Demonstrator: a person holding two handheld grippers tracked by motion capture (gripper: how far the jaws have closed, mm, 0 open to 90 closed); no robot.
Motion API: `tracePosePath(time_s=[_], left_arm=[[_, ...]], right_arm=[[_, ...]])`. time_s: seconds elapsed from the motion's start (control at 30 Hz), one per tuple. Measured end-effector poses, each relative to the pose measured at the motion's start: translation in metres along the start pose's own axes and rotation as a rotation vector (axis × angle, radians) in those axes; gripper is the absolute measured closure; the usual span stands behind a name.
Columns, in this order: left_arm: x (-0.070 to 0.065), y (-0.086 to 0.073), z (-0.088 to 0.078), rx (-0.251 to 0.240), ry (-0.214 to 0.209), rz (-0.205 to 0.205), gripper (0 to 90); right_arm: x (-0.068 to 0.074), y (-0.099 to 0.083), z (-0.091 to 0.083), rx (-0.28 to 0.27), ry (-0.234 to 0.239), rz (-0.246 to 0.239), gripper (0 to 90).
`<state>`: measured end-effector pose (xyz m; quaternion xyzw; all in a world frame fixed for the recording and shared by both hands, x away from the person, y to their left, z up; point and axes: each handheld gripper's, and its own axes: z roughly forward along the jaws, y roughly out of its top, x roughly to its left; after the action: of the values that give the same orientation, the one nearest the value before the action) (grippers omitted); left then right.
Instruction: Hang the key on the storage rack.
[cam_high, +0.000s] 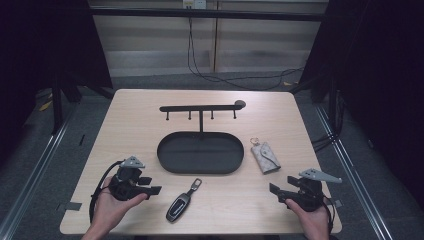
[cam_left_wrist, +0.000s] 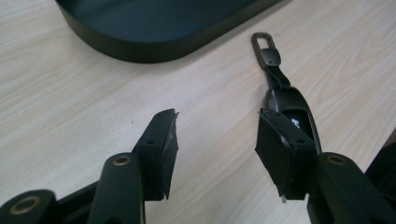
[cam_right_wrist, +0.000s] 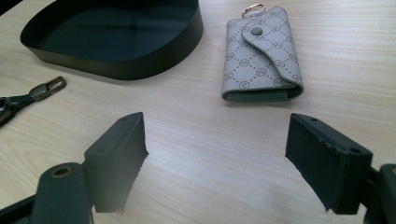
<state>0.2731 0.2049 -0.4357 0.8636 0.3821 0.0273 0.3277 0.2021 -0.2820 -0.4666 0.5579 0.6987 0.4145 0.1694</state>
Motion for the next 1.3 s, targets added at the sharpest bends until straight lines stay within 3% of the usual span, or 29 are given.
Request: tracePosePath(time_s=[0.2,0.57,0.67,0.73,1.03,1.13,1.3], left_arm=[[-0.002,0.011,0.007,0.053,-0.005,-0.02,47.4],[-0.007,0.023,0.021,0.109,-0.022,0.007,45.2],[-0.009,0.028,0.023,0.125,-0.014,0.022,45.2],[-0.013,0.031,0.022,0.12,0.016,0.055,46.7],[-0.029,0.047,0.032,0.165,-0.026,0.116,52.7],[-0.032,0.052,0.039,0.186,-0.006,0.121,49.1],[-0.042,0.062,0.048,0.238,-0.016,0.143,48.8]], right_arm=[[0.0,0.0,0.0,0.003,0.003,0.002,19.8],[0.001,-0.001,-0.001,-0.004,0.013,-0.004,19.7],[0.001,-0.001,-0.001,-0.001,0.011,-0.002,19.5],[0.001,-0.001,0.0,0.007,0.012,-0.001,19.2],[0.003,-0.001,0.002,0.016,0.014,-0.024,19.4],[0.003,-0.002,0.001,0.014,0.015,-0.022,19.4],[0.003,-0.002,0.002,0.016,0.014,-0.031,17.7]])
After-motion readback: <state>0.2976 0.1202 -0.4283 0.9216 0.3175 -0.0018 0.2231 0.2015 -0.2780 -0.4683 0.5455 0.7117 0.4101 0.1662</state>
